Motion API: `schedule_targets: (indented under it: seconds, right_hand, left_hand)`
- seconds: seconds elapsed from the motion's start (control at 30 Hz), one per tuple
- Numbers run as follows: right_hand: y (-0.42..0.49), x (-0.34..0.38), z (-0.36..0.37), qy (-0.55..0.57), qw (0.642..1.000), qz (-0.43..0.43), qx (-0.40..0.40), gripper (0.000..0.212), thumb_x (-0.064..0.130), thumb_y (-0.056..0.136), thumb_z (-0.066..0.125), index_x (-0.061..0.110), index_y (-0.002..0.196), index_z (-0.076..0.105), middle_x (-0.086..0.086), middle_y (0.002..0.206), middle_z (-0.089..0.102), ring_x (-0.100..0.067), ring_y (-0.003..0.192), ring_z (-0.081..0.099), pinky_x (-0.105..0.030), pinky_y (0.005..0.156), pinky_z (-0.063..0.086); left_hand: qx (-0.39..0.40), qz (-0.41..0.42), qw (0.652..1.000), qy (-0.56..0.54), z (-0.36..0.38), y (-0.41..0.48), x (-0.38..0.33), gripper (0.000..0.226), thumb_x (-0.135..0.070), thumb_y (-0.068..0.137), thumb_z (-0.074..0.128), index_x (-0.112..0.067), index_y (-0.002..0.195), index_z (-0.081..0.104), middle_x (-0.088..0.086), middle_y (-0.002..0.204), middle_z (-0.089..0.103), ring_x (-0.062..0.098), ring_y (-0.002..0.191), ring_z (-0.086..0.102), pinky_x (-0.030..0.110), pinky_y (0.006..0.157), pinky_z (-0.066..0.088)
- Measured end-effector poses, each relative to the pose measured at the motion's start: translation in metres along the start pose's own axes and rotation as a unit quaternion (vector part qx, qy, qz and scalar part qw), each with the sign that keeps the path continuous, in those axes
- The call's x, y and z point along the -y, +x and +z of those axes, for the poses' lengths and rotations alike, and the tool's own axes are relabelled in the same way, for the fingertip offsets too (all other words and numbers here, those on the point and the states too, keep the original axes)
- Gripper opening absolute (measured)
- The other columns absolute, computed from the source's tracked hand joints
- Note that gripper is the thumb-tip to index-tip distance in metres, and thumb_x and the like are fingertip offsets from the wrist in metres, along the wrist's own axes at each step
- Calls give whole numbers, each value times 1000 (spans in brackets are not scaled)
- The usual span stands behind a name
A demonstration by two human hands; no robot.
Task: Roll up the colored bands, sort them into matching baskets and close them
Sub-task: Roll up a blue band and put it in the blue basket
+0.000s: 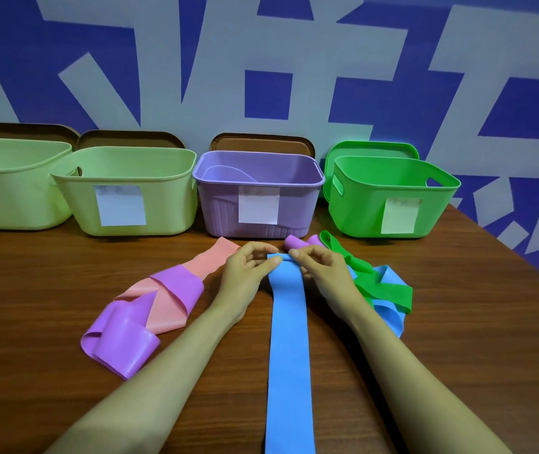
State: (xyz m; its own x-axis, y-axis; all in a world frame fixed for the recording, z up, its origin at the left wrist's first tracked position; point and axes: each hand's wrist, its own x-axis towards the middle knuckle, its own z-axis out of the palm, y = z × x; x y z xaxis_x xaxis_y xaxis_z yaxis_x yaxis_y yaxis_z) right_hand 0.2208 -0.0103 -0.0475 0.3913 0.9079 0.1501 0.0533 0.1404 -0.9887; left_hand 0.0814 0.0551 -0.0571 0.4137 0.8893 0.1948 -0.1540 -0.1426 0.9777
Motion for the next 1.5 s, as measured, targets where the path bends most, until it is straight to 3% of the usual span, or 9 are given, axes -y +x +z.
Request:
schedule_targets:
  seconds: [0.27, 0.4, 0.5, 0.6, 0.83, 1.0, 1.23, 1.4, 1.5]
  right_hand:
    - [-1, 0, 0, 23, 1000, -1, -2, 3, 8, 86, 67, 7, 86, 69, 0, 76, 69, -5, 64, 59, -15, 57, 45]
    - [-2, 0, -1, 37, 999, -1, -2, 8, 1, 84, 68, 4, 91, 69, -4, 83, 71, -8, 74, 64, -15, 62, 49]
    - [-1, -1, -2, 61, 998, 10, -1, 8, 3, 84, 68, 10, 87, 70, -5, 90, 72, -16, 86, 63, -29, 76, 50]
    - [0, 0, -4, 86, 996, 11, 5, 8, 4, 84, 67, 11, 87, 69, -3, 97, 72, -17, 94, 65, -36, 86, 52]
    - [-1, 0, -2, 53, 999, 1, -2, 14, -4, 81, 68, 10, 83, 69, -7, 94, 70, -13, 79, 66, -22, 68, 55]
    - [-1, 1, -4, 54, 998, -6, -3, 19, -11, 77, 68, 8, 80, 70, -4, 90, 72, -11, 80, 67, -20, 70, 54]
    - [0, -2, -4, 49, 999, -16, 9, 20, -14, 76, 67, 5, 80, 71, -3, 88, 72, -8, 82, 68, -16, 74, 51]
    - [1, -6, -4, 29, 999, -9, 22, 23, -12, 80, 61, 8, 82, 70, 2, 93, 72, -12, 90, 66, -20, 76, 51]
    - [3, -10, -5, 32, 999, -1, 34, 26, -4, 80, 56, 13, 94, 70, 4, 106, 69, -18, 100, 64, -33, 87, 51]
  left_hand:
    - [5, -6, 999, -34, -1, -1, -2, 22, 1, 83, 66, -16, 97, 64, 8, 103, 68, 15, 99, 65, 22, 80, 53]
    - [14, -13, 998, -67, -2, 0, -3, 28, 6, 82, 65, -15, 100, 62, 7, 104, 68, 14, 99, 66, 20, 79, 53]
    - [37, -47, 996, -65, -2, 0, 1, 26, -2, 84, 66, -16, 106, 62, 6, 107, 68, 18, 103, 65, 29, 87, 54]
    - [67, -55, 996, 6, 0, -1, 5, 26, -17, 86, 68, -16, 112, 65, 3, 107, 70, 18, 101, 67, 34, 88, 55]
    - [23, -30, 997, 60, 2, -4, 3, 12, -15, 79, 75, -20, 86, 68, 3, 88, 71, 19, 88, 68, 31, 79, 57]
    - [34, -35, 998, 36, 3, -5, 0, 17, -16, 80, 73, -22, 95, 67, -1, 95, 71, 14, 91, 68, 24, 79, 56]
    - [25, -62, 998, 16, 2, -3, 2, 23, -34, 85, 66, -14, 95, 73, 9, 93, 70, 25, 95, 66, 43, 88, 54]
    - [32, -49, 998, 26, 0, -1, 4, 19, -25, 86, 67, -16, 102, 72, 2, 97, 72, 19, 98, 66, 36, 89, 55]
    - [26, -49, 998, 36, 0, 0, 5, 21, -22, 86, 68, -14, 105, 71, 2, 98, 71, 19, 99, 65, 32, 86, 54]
